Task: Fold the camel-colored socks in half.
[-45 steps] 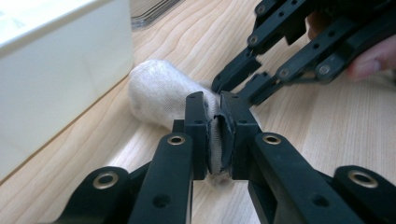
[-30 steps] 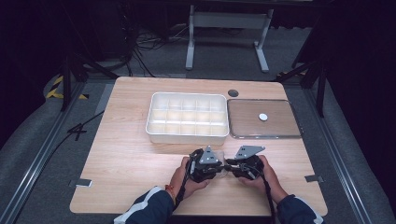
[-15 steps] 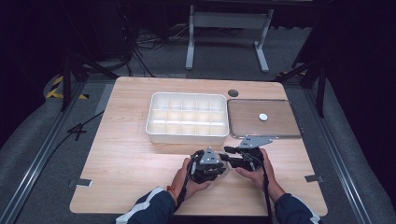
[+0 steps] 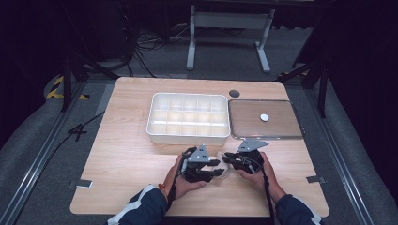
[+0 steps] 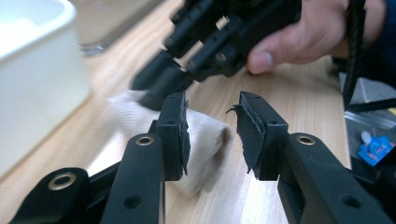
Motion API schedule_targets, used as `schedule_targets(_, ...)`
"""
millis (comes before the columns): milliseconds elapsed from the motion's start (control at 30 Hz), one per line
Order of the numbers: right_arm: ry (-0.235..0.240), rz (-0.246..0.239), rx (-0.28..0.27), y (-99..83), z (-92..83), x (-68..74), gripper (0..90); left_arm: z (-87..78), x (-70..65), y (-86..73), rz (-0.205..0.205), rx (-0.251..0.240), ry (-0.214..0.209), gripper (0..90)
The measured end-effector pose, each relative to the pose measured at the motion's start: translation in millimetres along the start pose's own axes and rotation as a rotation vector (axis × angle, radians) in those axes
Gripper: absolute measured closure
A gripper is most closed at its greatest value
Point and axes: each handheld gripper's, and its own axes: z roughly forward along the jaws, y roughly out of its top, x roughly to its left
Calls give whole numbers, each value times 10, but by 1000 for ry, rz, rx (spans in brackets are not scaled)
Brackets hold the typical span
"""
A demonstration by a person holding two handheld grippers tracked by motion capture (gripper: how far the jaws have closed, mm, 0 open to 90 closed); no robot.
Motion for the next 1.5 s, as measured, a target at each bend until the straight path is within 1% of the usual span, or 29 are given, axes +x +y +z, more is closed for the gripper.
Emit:
schedule_targets(67,-2,-6,-2,-3,-1,7,783,-20,50,-20,-22,-7,0,666)
schedule_targets(100,-3,-13,-2,-5,-1,10,782,-6,54,-33,-26,0,-7,684)
schedule_targets(133,-5,-15,-2,-6,-1,12,782,26,44,-46,-18,9,-20,704)
schedule_targets(167,-7,-16,-1,-7,-2,17,782,68,23,-59,0,22,-28,717)
schedule_targets(200,-12,-21,1,-7,-4,23,782,117,-6,-73,12,33,-30,728)
schedule_targets(233,-16,-30,3,-7,-4,31,783,171,-26,-88,35,58,-33,729)
schedule_targets(267,-21,-42,6,-4,-6,41,783,204,-35,-102,41,65,-42,731)
schedule_targets(300,-23,-44,7,-4,-4,49,783,204,-35,-102,41,65,-42,733)
schedule_targets(333,-25,-53,8,-6,0,56,784,278,-52,-138,45,84,-64,737)
schedule_targets(400,-27,-61,10,-8,-2,65,781,331,-75,-169,77,110,-59,744)
schedule_targets(467,-34,-72,14,-7,-9,70,772,352,-98,-186,99,118,-47,748)
schedule_targets(500,-37,-76,16,-5,-12,74,763,354,-110,-187,100,122,-44,750)
schedule_targets(567,-65,-84,13,0,-25,74,747,356,-120,-186,104,123,-39,756)
schedule_targets(633,-114,-74,-11,0,-53,58,772,351,-121,-189,112,128,-34,763)
schedule_targets(733,-143,-69,-34,-4,-96,25,791,359,-118,-195,114,124,-35,768)
schedule_targets(767,-142,-64,-41,-2,-109,20,795,361,-119,-194,114,124,-33,770)
schedule_targets(800,-144,-59,-61,8,-141,22,801,361,-119,-193,113,125,-33,772)
schedule_targets(833,-136,-64,-85,25,-170,29,797,360,-118,-192,114,126,-33,773)
schedule_targets(900,-77,-73,-151,65,-225,62,789,358,-116,-188,121,130,-34,774)
schedule_targets(933,-58,-77,-163,80,-233,80,784,356,-116,-187,121,134,-33,774)
schedule_targets(967,-21,-91,-166,97,-224,114,774,355,-117,-187,120,135,-33,774)
schedule_targets(1000,-21,-91,-166,97,-224,114,774,355,-117,-187,120,135,-33,775)
schedule_targets(1033,5,-113,-140,103,-183,158,763,357,-120,-187,115,132,-34,775)
schedule_targets(1067,7,-134,-119,99,-133,181,755,357,-118,-186,118,134,-34,777)
schedule_targets(1133,27,-126,-93,92,-63,194,735,357,-122,-186,119,136,-32,778)
schedule_targets(1233,31,-109,-77,100,15,183,733,361,-106,-186,120,130,-33,787)
schedule_targets(1300,18,-110,-54,104,46,165,736,360,-99,-187,119,136,-33,791)
schedule_targets(1467,-28,-95,-21,135,94,138,762,363,-99,-196,113,130,-27,799)
schedule_targets(1500,-62,-89,-4,142,109,124,771,363,-99,-196,113,130,-27,800)
